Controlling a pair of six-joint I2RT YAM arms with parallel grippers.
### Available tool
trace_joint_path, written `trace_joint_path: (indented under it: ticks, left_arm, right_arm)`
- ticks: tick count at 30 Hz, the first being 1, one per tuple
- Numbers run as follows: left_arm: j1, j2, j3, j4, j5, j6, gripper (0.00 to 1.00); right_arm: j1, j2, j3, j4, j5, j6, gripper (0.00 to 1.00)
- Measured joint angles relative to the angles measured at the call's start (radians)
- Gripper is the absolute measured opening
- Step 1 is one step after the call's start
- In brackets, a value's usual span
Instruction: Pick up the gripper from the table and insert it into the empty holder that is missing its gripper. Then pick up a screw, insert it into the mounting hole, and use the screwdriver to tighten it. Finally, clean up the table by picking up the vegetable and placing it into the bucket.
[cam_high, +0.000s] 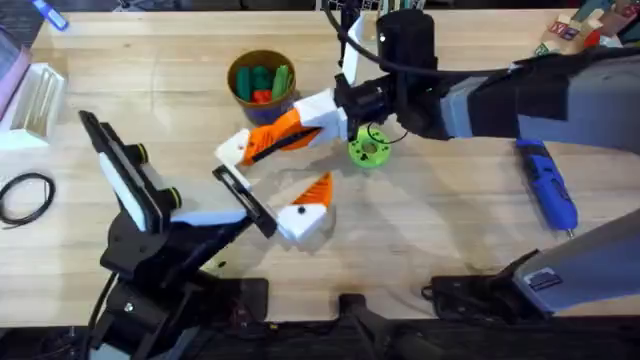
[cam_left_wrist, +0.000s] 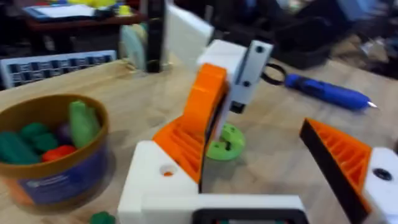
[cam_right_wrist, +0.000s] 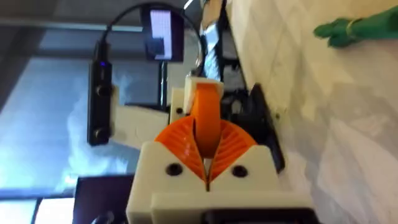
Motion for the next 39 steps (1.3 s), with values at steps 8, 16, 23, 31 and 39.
trace_joint_path:
  ticks: [8,16,23,31,39]
  left_arm:
    - [-0.016,-0.001,0.000,0.003,0.114,0.004,0.988]
    - [-0.015,-0.001,-0.002,-0.003,0.111,-0.001,0.987]
    - [-0.014,-0.001,-0.002,-0.003,0.105,-0.007,0.987]
    - [-0.015,-0.001,-0.002,-0.003,0.110,-0.007,0.986]
    - [-0.023,-0.001,-0.001,0.017,0.151,0.012,0.985]
  right_arm:
    - [-0.003,0.016,0.000,-0.038,-0.062,-0.017,0.008]
    - [0.013,0.016,0.000,-0.050,-0.035,-0.020,0.008]
    - [0.016,0.016,0.002,-0.049,-0.022,-0.020,0.008]
    - [0.016,0.016,0.002,-0.041,-0.014,-0.059,0.205]
    - [0.017,0.028,0.002,0.004,0.000,-0.106,0.658]
